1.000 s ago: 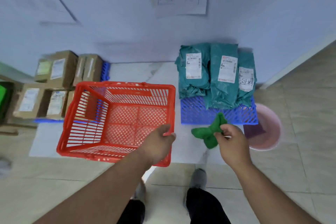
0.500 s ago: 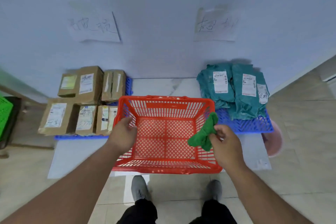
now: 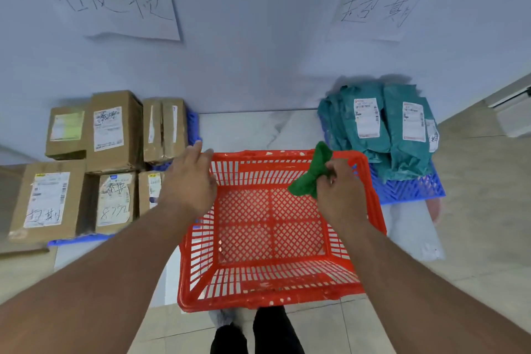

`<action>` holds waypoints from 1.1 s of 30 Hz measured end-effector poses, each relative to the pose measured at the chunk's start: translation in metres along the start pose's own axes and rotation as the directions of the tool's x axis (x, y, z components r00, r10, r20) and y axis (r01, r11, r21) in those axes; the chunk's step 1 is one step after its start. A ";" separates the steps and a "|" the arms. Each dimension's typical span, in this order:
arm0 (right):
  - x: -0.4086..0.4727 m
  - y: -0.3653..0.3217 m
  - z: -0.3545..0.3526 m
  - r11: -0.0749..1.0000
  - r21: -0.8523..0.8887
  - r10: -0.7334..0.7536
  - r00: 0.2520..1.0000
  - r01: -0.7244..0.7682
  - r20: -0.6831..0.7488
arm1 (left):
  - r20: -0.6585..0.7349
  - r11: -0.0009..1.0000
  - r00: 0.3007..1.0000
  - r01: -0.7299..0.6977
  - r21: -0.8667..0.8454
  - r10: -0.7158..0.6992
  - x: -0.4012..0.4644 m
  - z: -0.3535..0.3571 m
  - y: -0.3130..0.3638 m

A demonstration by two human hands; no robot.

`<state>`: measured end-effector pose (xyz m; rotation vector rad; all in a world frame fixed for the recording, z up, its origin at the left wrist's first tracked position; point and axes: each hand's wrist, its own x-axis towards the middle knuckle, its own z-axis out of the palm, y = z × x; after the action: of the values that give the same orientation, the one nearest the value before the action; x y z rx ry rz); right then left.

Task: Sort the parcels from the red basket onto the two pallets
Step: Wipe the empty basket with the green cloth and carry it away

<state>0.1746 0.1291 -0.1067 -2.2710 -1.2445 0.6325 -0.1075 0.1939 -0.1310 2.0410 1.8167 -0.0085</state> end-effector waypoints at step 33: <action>0.033 -0.001 0.089 0.727 -0.546 -0.328 0.909 0.417 0.257 | 0.063 0.988 0.988 0.138 0.062 -0.142 0.036 0.053 -0.016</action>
<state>0.1370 0.1746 -0.1808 -2.3371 -2.1540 0.2702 -0.1032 0.2128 -0.1943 1.9221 1.9345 -0.1696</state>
